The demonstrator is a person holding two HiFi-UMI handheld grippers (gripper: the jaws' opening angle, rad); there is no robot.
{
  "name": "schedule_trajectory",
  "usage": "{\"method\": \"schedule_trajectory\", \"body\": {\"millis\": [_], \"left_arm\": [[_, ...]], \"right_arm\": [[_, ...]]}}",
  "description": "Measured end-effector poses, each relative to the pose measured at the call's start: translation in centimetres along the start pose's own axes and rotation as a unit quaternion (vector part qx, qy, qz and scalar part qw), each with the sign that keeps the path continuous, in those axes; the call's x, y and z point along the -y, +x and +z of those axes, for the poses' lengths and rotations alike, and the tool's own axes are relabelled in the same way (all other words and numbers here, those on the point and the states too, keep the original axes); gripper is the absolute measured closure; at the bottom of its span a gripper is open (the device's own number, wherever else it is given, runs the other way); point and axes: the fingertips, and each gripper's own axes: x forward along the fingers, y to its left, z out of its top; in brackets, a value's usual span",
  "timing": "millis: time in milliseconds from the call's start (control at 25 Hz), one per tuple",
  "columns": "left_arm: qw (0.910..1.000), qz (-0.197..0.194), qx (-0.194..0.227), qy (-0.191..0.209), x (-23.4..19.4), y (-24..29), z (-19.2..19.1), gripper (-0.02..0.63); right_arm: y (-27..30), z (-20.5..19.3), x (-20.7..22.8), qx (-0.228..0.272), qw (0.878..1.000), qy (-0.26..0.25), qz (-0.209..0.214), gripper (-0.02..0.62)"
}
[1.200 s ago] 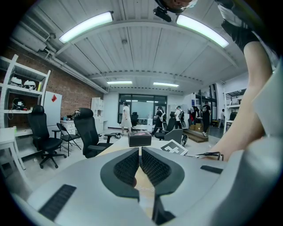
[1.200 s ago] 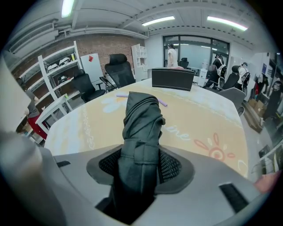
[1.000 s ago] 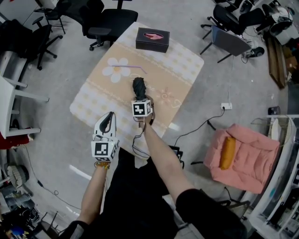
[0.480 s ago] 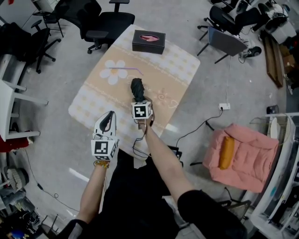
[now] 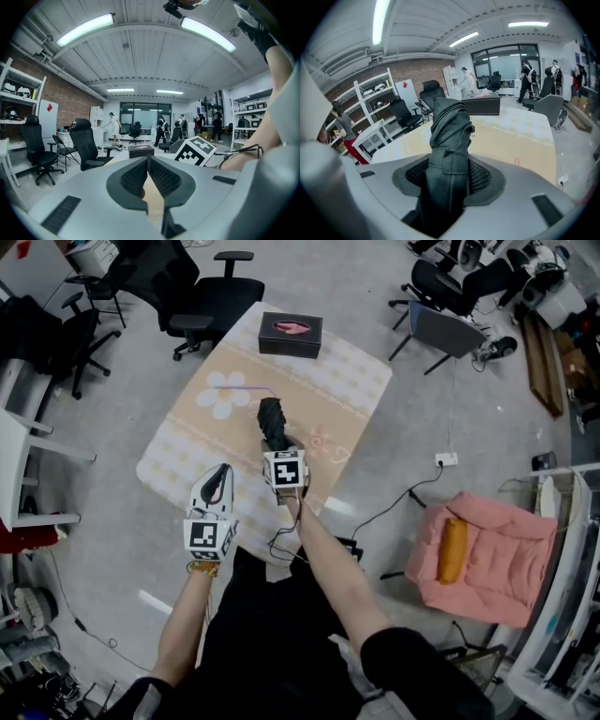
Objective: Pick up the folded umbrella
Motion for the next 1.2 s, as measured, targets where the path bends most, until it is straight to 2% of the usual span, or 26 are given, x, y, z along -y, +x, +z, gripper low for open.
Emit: {"method": "schedule_trajectory", "body": {"millis": [480, 800, 1200], "left_arm": [[0.9995, -0.016, 0.021, 0.019, 1.2, 2.2, 3.1, 0.591], [0.9982, -0.030, 0.042, 0.030, 1.9, 2.8, 5.5, 0.591], [0.9955, -0.044, 0.071, 0.043, 3.4, 3.1, 9.1, 0.591]], "right_arm": [[-5.9, 6.7, -0.1, 0.101, 0.995, -0.012, 0.010, 0.387], [-10.2, 10.0, -1.1, 0.151, 0.988, -0.008, 0.033, 0.387], [-17.3, 14.5, -2.5, 0.239, 0.969, -0.030, 0.055, 0.387]]}}
